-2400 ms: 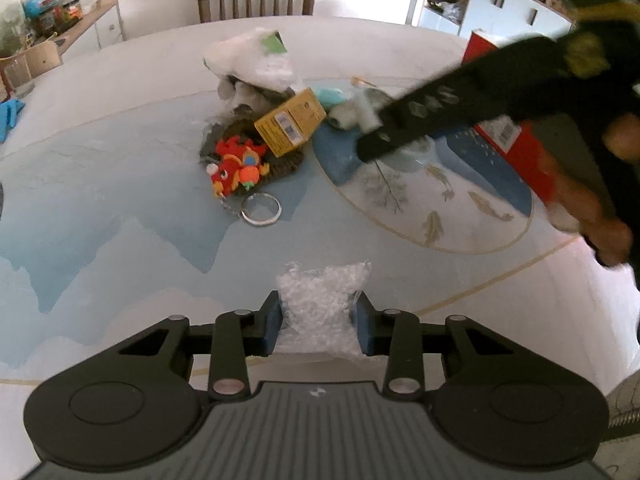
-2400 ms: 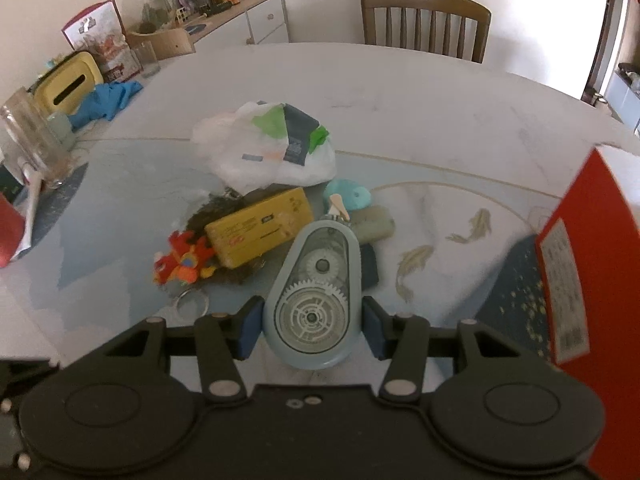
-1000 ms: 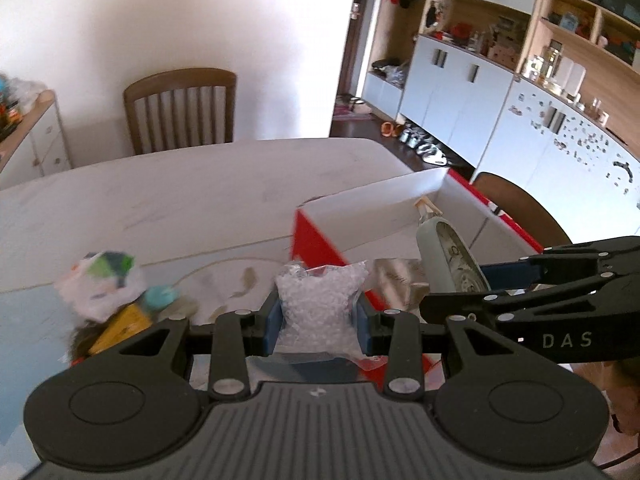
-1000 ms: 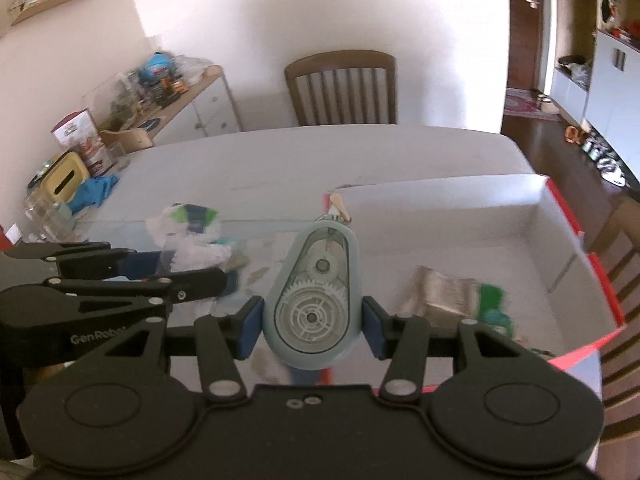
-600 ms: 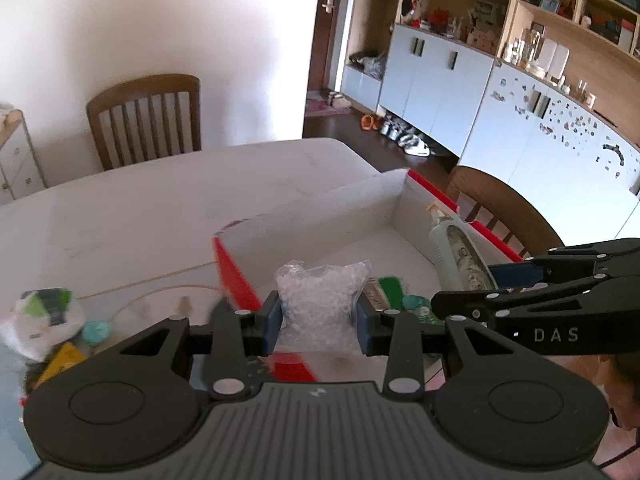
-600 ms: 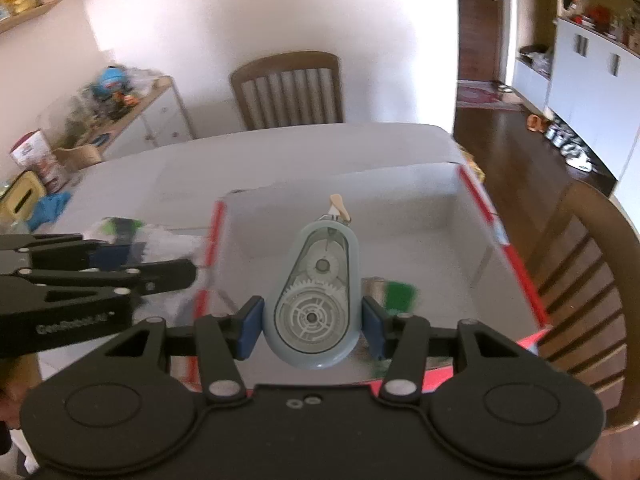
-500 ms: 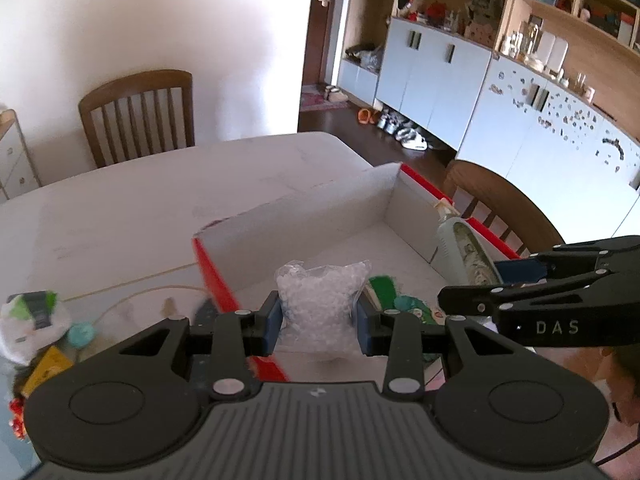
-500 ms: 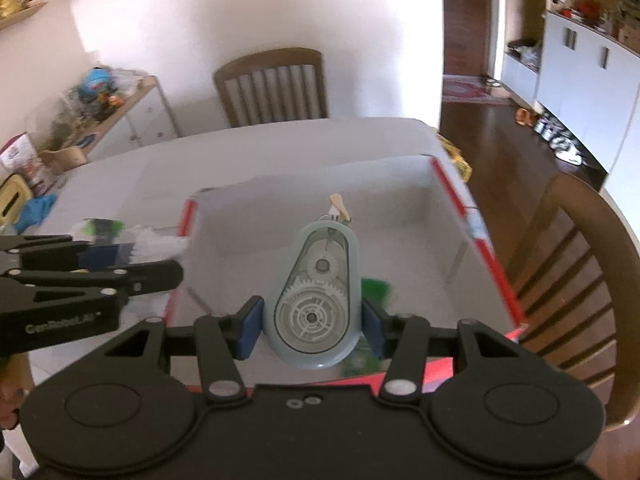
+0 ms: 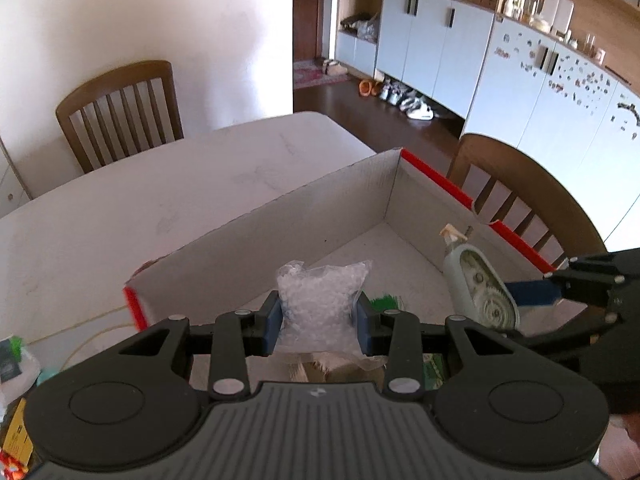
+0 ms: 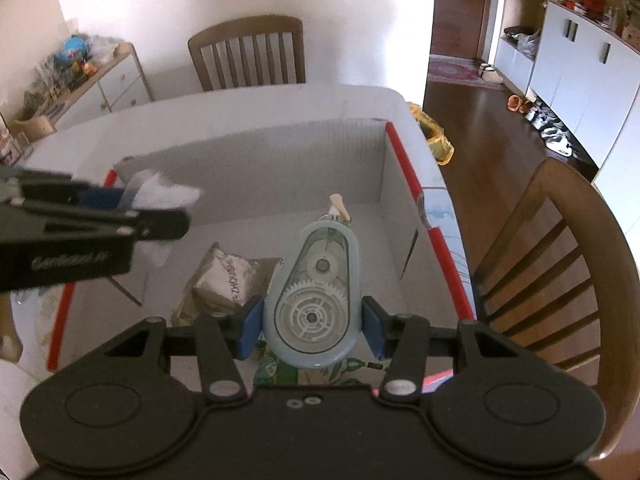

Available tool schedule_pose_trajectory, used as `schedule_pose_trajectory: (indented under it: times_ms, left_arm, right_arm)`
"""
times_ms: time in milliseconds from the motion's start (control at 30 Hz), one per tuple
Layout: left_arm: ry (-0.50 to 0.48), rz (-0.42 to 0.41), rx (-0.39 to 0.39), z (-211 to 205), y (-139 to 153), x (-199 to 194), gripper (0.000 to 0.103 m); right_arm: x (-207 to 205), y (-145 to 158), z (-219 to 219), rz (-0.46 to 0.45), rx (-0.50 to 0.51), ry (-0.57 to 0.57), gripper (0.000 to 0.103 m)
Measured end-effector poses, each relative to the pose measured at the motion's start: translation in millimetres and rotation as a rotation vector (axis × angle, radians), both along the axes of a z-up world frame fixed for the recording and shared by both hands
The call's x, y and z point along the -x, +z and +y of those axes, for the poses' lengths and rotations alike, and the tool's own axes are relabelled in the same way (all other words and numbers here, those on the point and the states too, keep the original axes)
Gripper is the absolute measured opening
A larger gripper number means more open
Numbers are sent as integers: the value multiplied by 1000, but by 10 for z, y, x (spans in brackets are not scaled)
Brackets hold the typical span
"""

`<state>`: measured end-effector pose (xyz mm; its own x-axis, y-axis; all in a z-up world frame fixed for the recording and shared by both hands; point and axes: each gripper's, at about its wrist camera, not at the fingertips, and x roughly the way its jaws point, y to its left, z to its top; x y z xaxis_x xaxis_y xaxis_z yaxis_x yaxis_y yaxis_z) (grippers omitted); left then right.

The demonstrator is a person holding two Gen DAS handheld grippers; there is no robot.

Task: Organize objects
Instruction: 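Carry the bubble-wrap pouch and tape dispenser with both tools into the red box, then open both tools to drop the pouch and dispenser into the box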

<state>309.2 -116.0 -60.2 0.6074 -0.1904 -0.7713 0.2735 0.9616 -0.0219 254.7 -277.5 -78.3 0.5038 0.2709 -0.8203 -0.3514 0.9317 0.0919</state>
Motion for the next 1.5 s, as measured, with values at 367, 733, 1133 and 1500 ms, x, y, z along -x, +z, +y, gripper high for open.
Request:
schedule_pose_trajectory:
  times_ms: [367, 733, 1133, 1500]
  left_arm:
    - [-9, 101, -67, -176, -406, -356, 37]
    - [-18, 183, -106, -256, -653, -557, 37]
    - [-14, 201, -85, -247, -674, -641, 42]
    - [14, 131, -38, -152, -453, -446, 54]
  right_arm:
    - [-136, -289, 67, 65, 36, 45, 50]
    - [-188, -461, 116, 124, 47, 76, 50]
    - [-246, -401, 67, 129, 45, 61, 52]
    - [-156, -253, 13, 87, 48, 46, 60]
